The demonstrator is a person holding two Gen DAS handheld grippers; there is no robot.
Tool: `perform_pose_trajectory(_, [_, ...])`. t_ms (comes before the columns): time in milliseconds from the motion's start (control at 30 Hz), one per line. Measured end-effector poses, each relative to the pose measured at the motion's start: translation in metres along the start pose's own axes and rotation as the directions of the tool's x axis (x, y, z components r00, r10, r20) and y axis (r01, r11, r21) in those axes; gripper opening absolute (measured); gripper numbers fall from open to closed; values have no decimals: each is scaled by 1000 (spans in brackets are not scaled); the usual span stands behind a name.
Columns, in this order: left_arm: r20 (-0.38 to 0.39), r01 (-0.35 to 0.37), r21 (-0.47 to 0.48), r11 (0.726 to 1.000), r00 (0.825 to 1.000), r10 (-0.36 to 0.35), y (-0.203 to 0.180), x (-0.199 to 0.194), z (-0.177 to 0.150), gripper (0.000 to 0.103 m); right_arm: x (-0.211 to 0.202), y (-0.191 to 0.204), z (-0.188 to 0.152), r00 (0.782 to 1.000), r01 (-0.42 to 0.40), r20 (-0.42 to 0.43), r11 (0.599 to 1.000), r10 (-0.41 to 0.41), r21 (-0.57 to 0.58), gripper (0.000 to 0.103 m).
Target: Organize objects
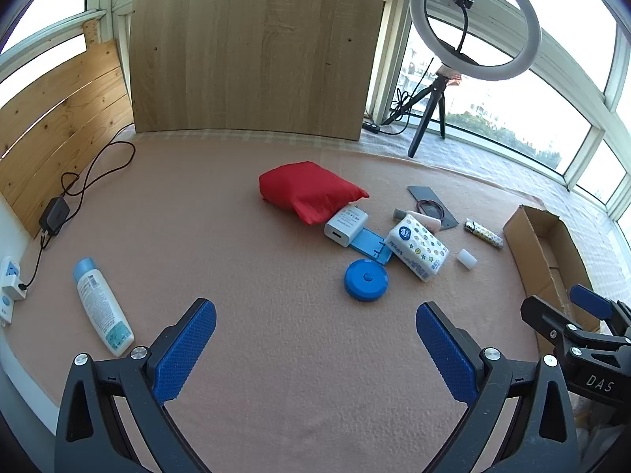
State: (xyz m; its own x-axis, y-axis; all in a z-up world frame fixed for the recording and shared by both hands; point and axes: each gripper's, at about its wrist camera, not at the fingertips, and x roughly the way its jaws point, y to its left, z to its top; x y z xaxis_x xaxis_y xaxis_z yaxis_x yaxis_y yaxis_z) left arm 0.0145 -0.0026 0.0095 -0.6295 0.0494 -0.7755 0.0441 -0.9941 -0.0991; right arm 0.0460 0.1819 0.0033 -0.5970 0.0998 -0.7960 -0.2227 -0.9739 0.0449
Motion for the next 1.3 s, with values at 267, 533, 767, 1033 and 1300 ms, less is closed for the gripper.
perform_pose_trajectory(267, [-3, 6, 7, 1000, 1000, -6, 2, -1, -2, 102, 1, 1, -2, 1000, 0, -6, 1000, 0, 8, 102])
perform_pose_trajectory(533, [-18, 26, 2, 1000, 1000, -25, 6, 3, -5, 102, 3, 5, -1, 1000, 6, -21, 1000, -6, -19, 102])
perform_pose_trajectory(767, [-24, 38, 5, 999, 999, -38, 9, 5, -5, 102, 6, 8, -4, 999, -18, -35, 1000, 18, -10, 102])
perform_pose_trajectory(1033, [-39, 44, 16, 999, 998, -43, 9, 13, 0, 102, 9, 3, -5, 999, -15, -41, 1000, 15, 14, 102])
perform_pose_trajectory(1300, [-51, 52, 29, 998, 997, -50, 7, 25, 5, 102, 14, -2, -1, 999, -12, -40, 999, 13, 32, 102])
